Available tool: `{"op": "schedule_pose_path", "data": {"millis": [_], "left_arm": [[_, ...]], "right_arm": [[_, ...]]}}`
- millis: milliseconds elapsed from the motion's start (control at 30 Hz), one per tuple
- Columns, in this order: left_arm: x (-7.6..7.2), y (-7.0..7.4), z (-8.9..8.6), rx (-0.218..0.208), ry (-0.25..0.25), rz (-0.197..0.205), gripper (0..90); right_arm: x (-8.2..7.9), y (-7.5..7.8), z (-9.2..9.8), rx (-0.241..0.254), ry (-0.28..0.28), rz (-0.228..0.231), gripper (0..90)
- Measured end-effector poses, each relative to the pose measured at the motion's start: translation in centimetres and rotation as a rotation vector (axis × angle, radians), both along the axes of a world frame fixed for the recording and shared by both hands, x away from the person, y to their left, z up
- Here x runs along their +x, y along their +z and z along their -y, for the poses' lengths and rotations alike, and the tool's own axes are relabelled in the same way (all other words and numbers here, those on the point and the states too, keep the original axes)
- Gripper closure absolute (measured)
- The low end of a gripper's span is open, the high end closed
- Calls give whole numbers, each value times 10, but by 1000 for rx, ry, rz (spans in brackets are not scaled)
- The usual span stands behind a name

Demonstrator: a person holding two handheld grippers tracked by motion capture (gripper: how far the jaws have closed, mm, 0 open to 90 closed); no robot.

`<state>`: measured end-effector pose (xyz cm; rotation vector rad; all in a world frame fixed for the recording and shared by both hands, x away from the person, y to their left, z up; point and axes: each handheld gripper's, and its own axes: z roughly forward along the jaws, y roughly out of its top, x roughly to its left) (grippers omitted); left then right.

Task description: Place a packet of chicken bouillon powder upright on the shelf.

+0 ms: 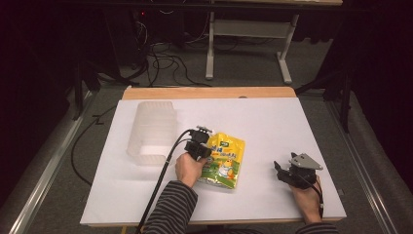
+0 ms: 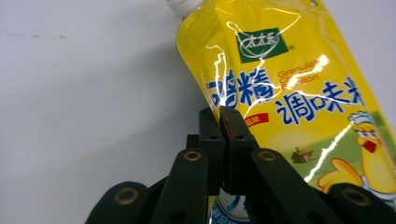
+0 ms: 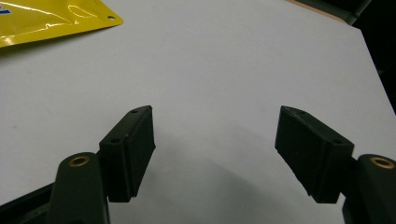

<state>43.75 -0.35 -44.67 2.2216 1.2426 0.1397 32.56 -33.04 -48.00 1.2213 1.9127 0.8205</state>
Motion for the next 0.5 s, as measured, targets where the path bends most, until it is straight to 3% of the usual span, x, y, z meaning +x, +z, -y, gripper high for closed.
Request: {"op": "schedule_pose_path", "data": {"millis": [167, 267, 500], "left_arm": [[-5, 9, -4, -37, -35, 35, 900], [-10, 20, -9, -101, -59, 60, 900], [-21, 30, -11, -115, -73, 121, 900]], "right_arm": [[0, 0, -1, -7, 6, -7, 289], [0, 0, -2, -7, 0, -8, 291], [1, 0, -2, -13, 5, -17, 298]]}}
